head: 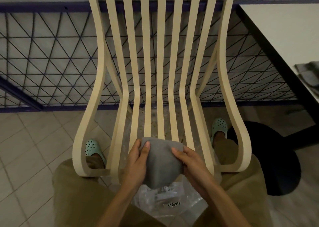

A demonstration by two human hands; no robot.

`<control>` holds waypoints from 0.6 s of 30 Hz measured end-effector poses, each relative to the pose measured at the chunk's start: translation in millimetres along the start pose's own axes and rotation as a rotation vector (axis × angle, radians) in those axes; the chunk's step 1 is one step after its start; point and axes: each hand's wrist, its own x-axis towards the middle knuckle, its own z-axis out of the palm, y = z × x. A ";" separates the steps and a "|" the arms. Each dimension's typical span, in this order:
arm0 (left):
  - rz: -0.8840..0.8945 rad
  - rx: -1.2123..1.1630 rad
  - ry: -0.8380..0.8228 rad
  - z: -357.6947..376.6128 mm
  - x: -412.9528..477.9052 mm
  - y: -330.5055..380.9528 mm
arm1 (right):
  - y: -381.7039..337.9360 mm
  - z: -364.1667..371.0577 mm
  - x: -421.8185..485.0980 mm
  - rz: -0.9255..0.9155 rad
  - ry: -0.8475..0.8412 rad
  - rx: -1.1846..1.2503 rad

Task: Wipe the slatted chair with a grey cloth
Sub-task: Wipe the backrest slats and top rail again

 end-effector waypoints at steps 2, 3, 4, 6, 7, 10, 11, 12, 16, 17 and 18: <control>-0.013 -0.062 0.035 -1.4 0.2 -5.3 | 0.2 1.3 -3.7 0.031 -0.068 0.039; -0.012 -0.073 0.038 -2.8 0.3 -6.9 | -0.1 1.0 -4.7 0.031 -0.083 0.031; -0.018 -0.072 0.035 -4.7 0.2 -8.9 | -0.7 0.4 -4.8 0.022 -0.085 0.012; -0.059 -0.081 -0.008 -7.7 0.4 -9.1 | -3.9 -2.5 -4.7 -0.007 -0.068 -0.007; -0.083 -0.093 -0.037 -8.9 1.3 -9.8 | -6.2 -4.8 -4.5 -0.023 -0.050 -0.005; -0.105 -0.178 -0.100 -6.8 4.1 -3.7 | -18.4 -9.6 -3.9 -0.083 -0.003 -0.011; -0.101 -0.214 -0.109 -3.2 6.0 0.1 | -24.4 -10.4 -2.4 -0.107 0.021 -0.036; -0.083 -0.245 -0.112 5.2 11.1 7.3 | -36.8 -14.0 -0.5 -0.144 0.050 -0.078; 0.029 -0.335 -0.148 45.6 29.6 54.6 | -109.7 -29.6 7.4 -0.358 0.157 -0.311; 0.058 -0.350 -0.162 53.8 34.9 67.6 | -132.0 -32.1 9.6 -0.415 0.171 -0.388; 0.088 -0.373 -0.183 64.9 39.6 84.3 | -156.9 -36.9 7.9 -0.463 0.199 -0.460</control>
